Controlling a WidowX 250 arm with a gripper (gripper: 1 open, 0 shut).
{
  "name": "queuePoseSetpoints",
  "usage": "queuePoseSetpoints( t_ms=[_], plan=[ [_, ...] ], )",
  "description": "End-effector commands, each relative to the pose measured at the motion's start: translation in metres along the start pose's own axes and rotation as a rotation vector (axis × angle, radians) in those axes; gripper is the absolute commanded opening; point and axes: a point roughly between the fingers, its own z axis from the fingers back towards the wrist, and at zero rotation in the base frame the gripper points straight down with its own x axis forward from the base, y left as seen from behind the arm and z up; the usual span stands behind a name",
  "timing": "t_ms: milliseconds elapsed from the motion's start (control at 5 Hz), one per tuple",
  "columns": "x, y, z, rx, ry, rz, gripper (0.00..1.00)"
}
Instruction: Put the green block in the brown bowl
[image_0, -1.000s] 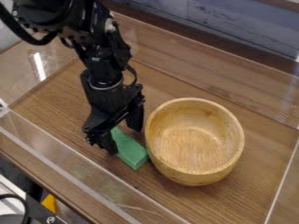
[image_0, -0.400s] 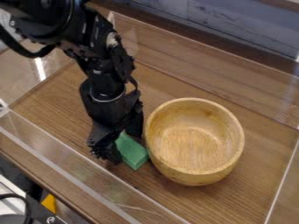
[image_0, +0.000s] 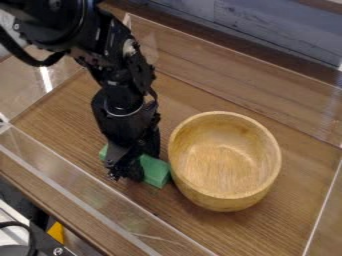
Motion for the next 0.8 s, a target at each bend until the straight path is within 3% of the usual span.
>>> queuePoseSetpoints(
  t_ms=[0,400,600],
  plan=[
    [-0.004,-0.004,-0.002,-0.010,-0.005,0.020,0.00],
    [-0.009,0.001,0.010,-0.006,0.008,-0.063,0.00],
    [-0.008,0.005,0.017,-0.007,0.005,-0.030,0.00]
  ],
)
